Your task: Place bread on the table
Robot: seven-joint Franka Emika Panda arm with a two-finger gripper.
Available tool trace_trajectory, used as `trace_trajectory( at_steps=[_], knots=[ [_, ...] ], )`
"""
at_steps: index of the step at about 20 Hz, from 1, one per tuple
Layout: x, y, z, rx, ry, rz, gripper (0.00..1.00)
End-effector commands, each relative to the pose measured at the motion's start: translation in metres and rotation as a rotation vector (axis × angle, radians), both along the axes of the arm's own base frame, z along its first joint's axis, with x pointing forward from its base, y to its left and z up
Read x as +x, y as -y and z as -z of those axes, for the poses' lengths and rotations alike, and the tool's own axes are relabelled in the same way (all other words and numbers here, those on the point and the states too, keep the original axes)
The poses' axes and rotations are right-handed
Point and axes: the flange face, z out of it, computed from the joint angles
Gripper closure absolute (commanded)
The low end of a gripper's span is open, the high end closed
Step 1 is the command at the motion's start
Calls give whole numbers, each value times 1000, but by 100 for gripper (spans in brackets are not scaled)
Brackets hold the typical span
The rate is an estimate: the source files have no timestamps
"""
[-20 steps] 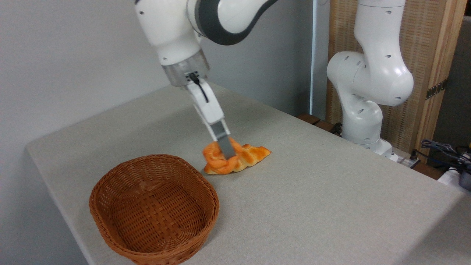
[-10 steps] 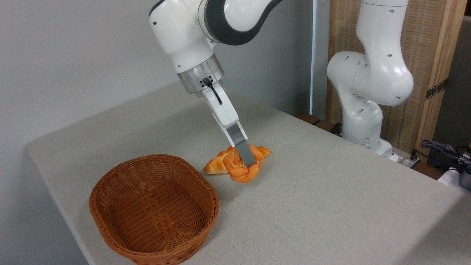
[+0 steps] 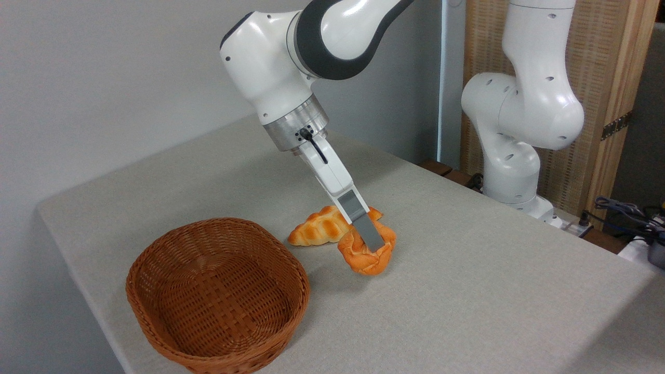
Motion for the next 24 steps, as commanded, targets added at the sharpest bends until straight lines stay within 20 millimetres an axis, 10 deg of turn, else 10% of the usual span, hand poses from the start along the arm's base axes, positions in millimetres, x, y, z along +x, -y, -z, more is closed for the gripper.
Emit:
trace_trajectory(
  at_steps=[1,18,24],
  knots=[
    [-2,-3,-3,14,12,-3,0],
    [2,2,-8,-75,44,-93,0],
    [36,-5,-70,-352,211,-279,0]
  ],
)
